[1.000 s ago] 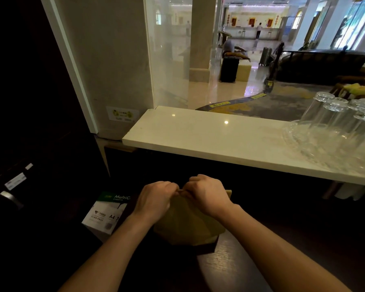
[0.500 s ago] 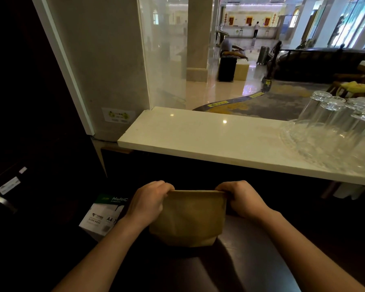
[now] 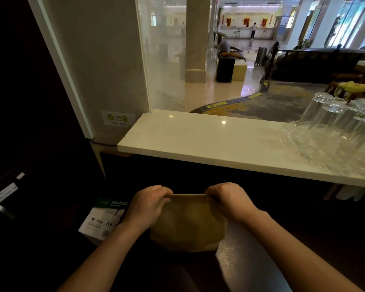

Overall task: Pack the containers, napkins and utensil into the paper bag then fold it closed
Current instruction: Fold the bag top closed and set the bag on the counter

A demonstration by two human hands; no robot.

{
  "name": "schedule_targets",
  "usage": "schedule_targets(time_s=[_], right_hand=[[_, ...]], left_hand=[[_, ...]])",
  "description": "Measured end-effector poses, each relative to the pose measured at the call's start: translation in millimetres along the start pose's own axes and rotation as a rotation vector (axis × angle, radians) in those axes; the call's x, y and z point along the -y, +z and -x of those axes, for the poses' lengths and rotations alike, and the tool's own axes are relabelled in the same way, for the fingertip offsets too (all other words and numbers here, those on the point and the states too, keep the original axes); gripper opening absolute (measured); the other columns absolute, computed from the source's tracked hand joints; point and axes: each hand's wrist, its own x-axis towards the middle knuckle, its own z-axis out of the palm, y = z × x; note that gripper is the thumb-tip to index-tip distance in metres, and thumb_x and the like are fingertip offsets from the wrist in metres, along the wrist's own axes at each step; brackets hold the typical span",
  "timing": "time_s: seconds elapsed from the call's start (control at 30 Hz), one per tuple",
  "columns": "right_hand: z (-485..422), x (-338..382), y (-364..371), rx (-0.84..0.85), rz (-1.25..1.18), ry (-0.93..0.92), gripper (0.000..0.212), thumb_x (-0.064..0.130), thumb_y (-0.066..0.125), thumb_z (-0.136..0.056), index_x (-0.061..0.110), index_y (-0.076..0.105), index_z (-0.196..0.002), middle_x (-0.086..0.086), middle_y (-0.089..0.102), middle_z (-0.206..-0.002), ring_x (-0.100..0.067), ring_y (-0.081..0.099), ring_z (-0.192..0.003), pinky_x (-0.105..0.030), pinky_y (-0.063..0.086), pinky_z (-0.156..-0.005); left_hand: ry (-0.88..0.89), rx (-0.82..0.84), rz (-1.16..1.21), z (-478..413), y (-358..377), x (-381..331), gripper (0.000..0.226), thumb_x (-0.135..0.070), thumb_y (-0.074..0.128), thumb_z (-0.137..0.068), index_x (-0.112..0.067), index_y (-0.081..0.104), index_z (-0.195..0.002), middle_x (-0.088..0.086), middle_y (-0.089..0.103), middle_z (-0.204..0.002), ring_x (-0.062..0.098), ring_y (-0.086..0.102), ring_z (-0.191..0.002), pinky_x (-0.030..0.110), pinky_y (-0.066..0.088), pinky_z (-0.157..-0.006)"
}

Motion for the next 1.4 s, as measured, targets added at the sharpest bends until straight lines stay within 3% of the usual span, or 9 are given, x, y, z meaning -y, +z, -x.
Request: schedule_targets(time_s=[0.13, 0.33, 0.5, 0.57, 0.73, 0.9, 1.03, 1.17, 1.4], right_hand=[[-1, 1, -2, 0.028, 0.052, 0.065, 0.016, 0.031, 0.053, -0.090, 0.026, 0.066, -0.097, 0.004, 0.070, -0.093, -0.018, 0.066, -0.089, -0.031, 0.053, -0.072], [-5, 18, -4, -0.024, 0.044, -0.001, 0.016, 0.036, 0.050, -0.092, 0.028, 0.064, -0.095, 0.009, 0.068, -0.090, -0.013, 0.065, -0.084, -0.029, 0.053, -0.070], [0, 23, -5, -0.055, 0.027, 0.034, 0.016, 0.030, 0.051, -0.092, 0.028, 0.067, -0.094, 0.008, 0.070, -0.089, -0.012, 0.066, -0.084, -0.027, 0.050, -0.071], [2, 25, -7, -0.071, 0.010, 0.053, 0.014, 0.028, 0.052, -0.090, 0.027, 0.066, -0.089, 0.008, 0.069, -0.085, -0.012, 0.066, -0.081, -0.028, 0.051, -0.069], [7, 30, -17, -0.076, 0.003, 0.078, 0.016, 0.024, 0.051, -0.089, 0.027, 0.067, -0.093, 0.009, 0.070, -0.090, -0.011, 0.065, -0.085, -0.031, 0.053, -0.074], [22, 36, -48, -0.132, 0.000, 0.108, 0.018, 0.026, 0.053, -0.085, 0.028, 0.070, -0.093, 0.010, 0.071, -0.088, -0.012, 0.067, -0.083, -0.027, 0.053, -0.070], [34, 35, -88, -0.197, 0.001, 0.193, 0.026, 0.020, 0.059, -0.082, 0.029, 0.072, -0.102, 0.009, 0.076, -0.097, -0.018, 0.070, -0.089, -0.035, 0.056, -0.076], [42, 37, -123, -0.231, 0.006, 0.248, 0.027, 0.014, 0.065, -0.085, 0.030, 0.073, -0.105, 0.010, 0.076, -0.097, -0.015, 0.070, -0.088, -0.036, 0.057, -0.077], [44, 39, -174, -0.264, 0.015, 0.310, 0.029, 0.008, 0.067, -0.083, 0.028, 0.073, -0.104, 0.009, 0.075, -0.099, -0.014, 0.069, -0.092, -0.039, 0.057, -0.079]], left_hand=[[-0.033, -0.015, 0.056, -1, -3, 9, 0.024, -0.004, 0.069, -0.089, -0.017, 0.075, -0.108, 0.000, 0.071, -0.098, 0.016, 0.063, -0.090, 0.024, 0.048, -0.075], [0.013, 0.054, 0.018, -3, -8, 11, 0.022, -0.006, 0.067, -0.091, -0.019, 0.074, -0.107, 0.002, 0.070, -0.094, 0.022, 0.065, -0.087, 0.036, 0.054, -0.072], [0.041, 0.105, 0.065, -6, -15, 18, 0.035, 0.002, 0.066, -0.090, -0.020, 0.073, -0.116, -0.006, 0.069, -0.103, 0.005, 0.058, -0.093, 0.000, 0.036, -0.076], [0.036, 0.144, 0.121, -8, -20, 22, 0.041, 0.003, 0.066, -0.089, -0.025, 0.072, -0.117, -0.016, 0.066, -0.105, -0.002, 0.058, -0.096, -0.003, 0.035, -0.079], [-0.029, 0.259, 0.308, -17, -36, 27, 0.053, -0.005, 0.071, -0.084, -0.055, 0.069, -0.101, -0.029, 0.068, -0.098, -0.005, 0.062, -0.099, 0.014, 0.051, -0.080], [-0.075, 0.120, 0.634, -41, -40, 13, 0.024, -0.045, 0.062, -0.088, -0.040, 0.073, -0.109, -0.014, 0.072, -0.106, 0.008, 0.065, -0.103, 0.032, 0.051, -0.086], [-0.002, -0.034, 0.311, -81, -28, 11, 0.025, -0.033, 0.057, -0.098, -0.029, 0.067, -0.121, -0.012, 0.063, -0.113, 0.010, 0.059, -0.106, 0.027, 0.046, -0.082], [0.049, -0.038, -0.015, -126, -18, 3, 0.037, -0.036, 0.052, -0.099, -0.022, 0.058, -0.133, 0.005, 0.057, -0.128, 0.022, 0.052, -0.113, 0.039, 0.046, -0.089], [-0.021, 0.221, -0.339, -189, 7, -2, 0.051, -0.054, 0.033, -0.101, -0.034, 0.035, -0.148, 0.010, 0.031, -0.157, 0.028, 0.024, -0.143, 0.053, 0.014, -0.116]])
